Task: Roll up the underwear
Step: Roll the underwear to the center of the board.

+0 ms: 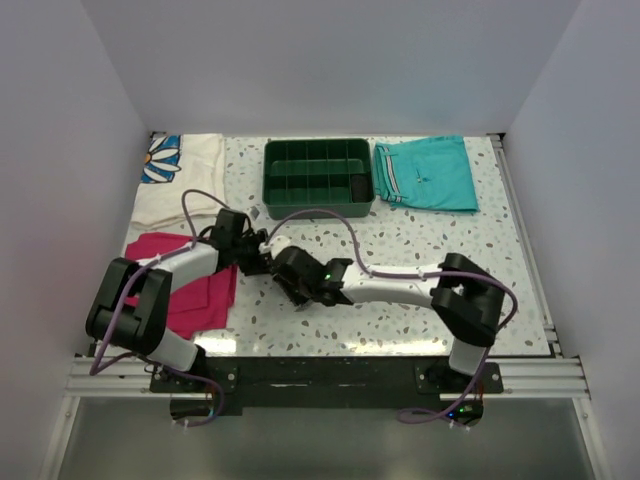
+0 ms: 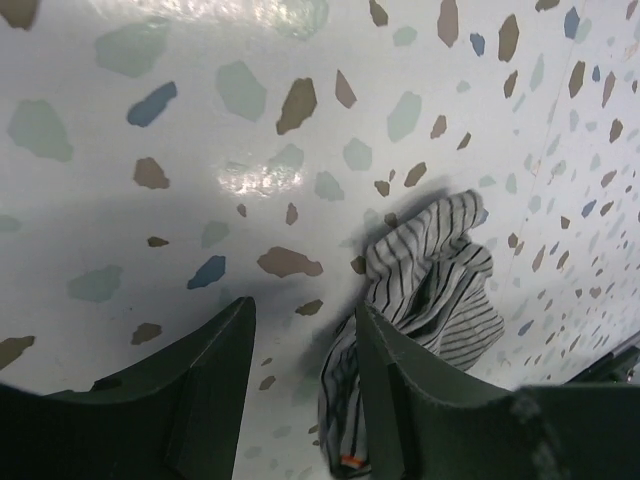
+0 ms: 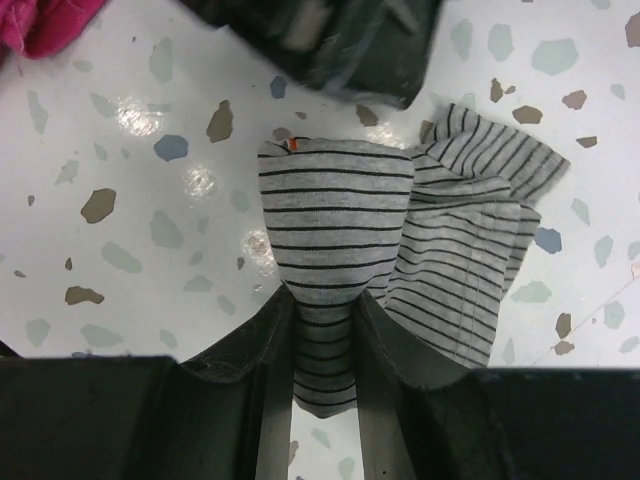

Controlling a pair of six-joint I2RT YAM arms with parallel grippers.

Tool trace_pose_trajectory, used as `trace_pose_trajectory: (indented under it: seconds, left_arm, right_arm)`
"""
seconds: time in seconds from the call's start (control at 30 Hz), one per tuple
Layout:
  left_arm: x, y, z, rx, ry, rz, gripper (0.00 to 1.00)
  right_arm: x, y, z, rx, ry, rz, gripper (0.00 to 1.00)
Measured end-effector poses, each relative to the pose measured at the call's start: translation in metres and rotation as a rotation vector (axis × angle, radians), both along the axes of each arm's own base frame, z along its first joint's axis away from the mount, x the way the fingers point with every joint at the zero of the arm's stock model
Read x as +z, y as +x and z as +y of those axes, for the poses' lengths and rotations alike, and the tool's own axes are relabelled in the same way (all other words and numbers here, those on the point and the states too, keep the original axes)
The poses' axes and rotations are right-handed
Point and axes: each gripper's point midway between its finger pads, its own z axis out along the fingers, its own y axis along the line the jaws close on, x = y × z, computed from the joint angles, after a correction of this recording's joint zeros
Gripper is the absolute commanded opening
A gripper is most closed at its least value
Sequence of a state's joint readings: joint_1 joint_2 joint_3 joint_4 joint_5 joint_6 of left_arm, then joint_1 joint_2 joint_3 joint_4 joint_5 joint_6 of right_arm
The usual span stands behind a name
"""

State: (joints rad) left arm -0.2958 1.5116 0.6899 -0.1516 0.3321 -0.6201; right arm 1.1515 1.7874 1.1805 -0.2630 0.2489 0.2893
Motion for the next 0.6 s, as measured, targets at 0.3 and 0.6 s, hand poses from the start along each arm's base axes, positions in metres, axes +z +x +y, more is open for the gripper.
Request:
trace_pose_trajectory:
  seconds: [0.3,0.6]
  left_arm:
    - [0.002,0.005,0.007,0.041,0.013,-0.005,0.49]
    - [0.001,0.004,0.007,0.039,0.009,-0.004,0.49]
  right_arm:
    - [-0.021,-0.026,-0.026,-0.123,-0.209,-0.029,0.15]
    - [-0.028,-0.038,-0.048,-0.216,-0.108,0.026,0.16]
